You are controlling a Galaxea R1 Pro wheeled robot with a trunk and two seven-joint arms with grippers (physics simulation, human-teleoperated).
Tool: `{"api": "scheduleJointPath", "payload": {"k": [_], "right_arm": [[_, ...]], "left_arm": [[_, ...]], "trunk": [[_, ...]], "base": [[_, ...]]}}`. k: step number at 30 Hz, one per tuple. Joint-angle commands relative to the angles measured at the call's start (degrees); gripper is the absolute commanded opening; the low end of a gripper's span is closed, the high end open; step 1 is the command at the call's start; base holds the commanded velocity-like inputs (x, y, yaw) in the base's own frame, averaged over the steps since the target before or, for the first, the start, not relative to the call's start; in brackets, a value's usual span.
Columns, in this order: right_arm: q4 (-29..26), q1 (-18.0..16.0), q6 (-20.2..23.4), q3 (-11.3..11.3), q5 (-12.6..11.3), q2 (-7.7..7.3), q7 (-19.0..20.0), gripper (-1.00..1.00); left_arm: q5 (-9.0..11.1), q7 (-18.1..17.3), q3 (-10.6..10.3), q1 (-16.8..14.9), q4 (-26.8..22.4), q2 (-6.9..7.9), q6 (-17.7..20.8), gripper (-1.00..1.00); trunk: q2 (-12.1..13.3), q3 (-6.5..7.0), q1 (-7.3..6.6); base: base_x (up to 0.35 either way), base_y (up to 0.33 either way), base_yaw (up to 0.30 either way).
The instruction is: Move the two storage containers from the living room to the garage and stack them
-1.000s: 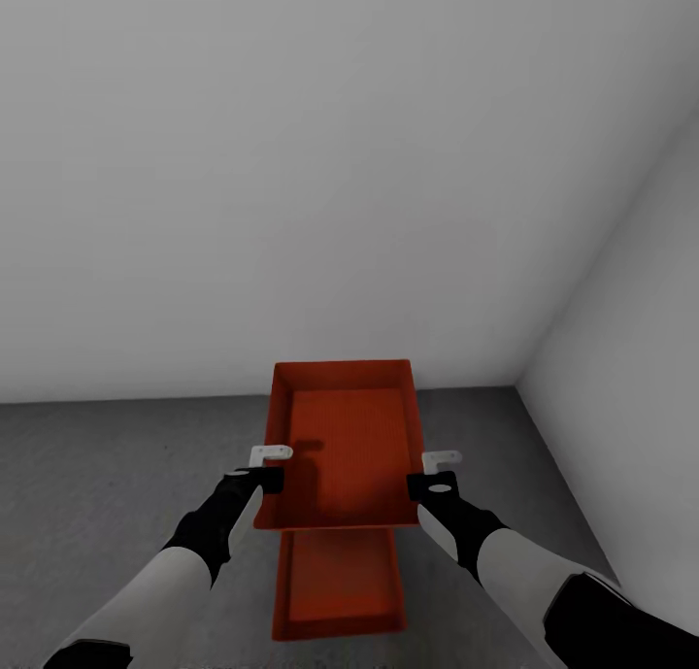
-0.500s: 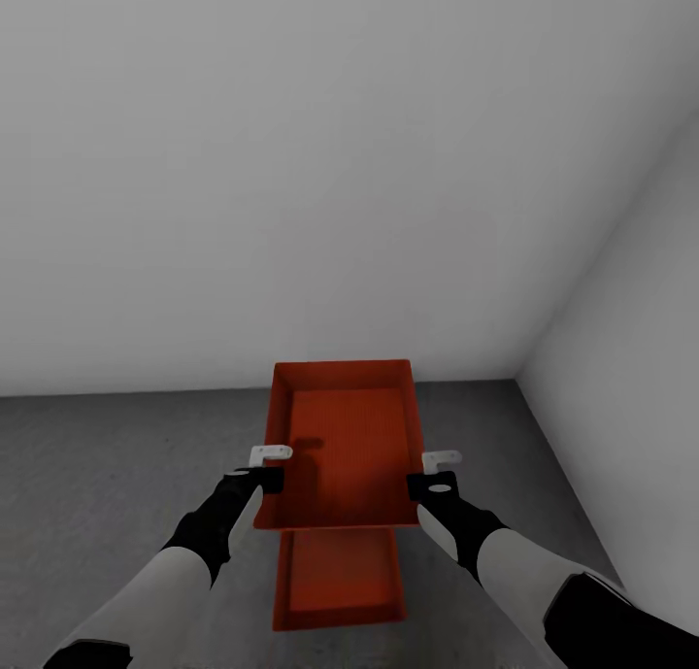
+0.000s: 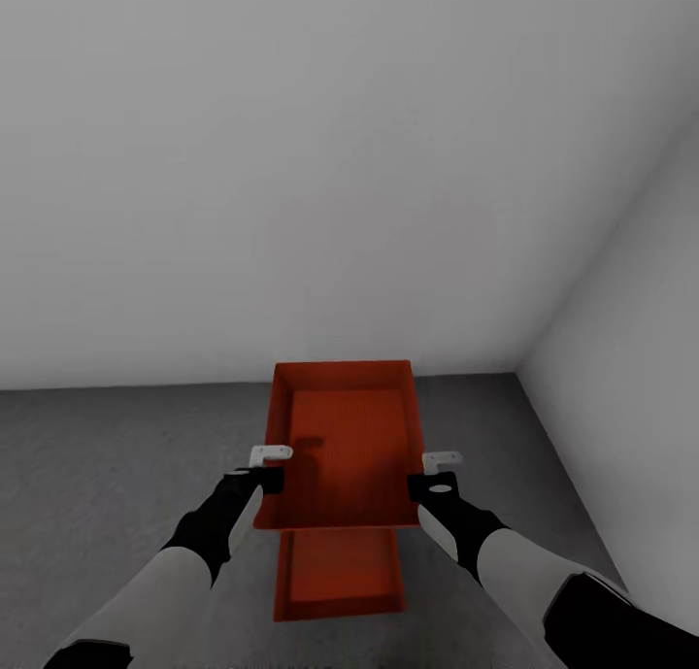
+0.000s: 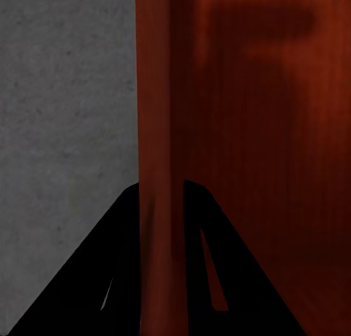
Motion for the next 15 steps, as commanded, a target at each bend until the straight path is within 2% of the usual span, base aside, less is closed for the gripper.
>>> {"api": "scheduleJointPath", "payload": {"k": [1, 15], "right_arm": [[-0.81, -0.09, 0.47, -1.31, 1.6, 0.01, -4.59, -1.0], [-0.81, -0.09, 0.47, -1.31, 1.6, 0.01, -4.61, -1.0]], "left_arm": [[1.57, 0.59, -0.52, 0.02, 0.26, -0.48, 0.28, -1.0], [1.67, 0.56, -0.44, 0.02, 0.26, -0.55, 0.43, -1.0]], "trunk": [[-0.1, -0.18, 0.02], [-0.51, -1.67, 0.24]], "base": [[0.0, 0.0, 0.0], [0.0, 0.0, 0.0]]}}
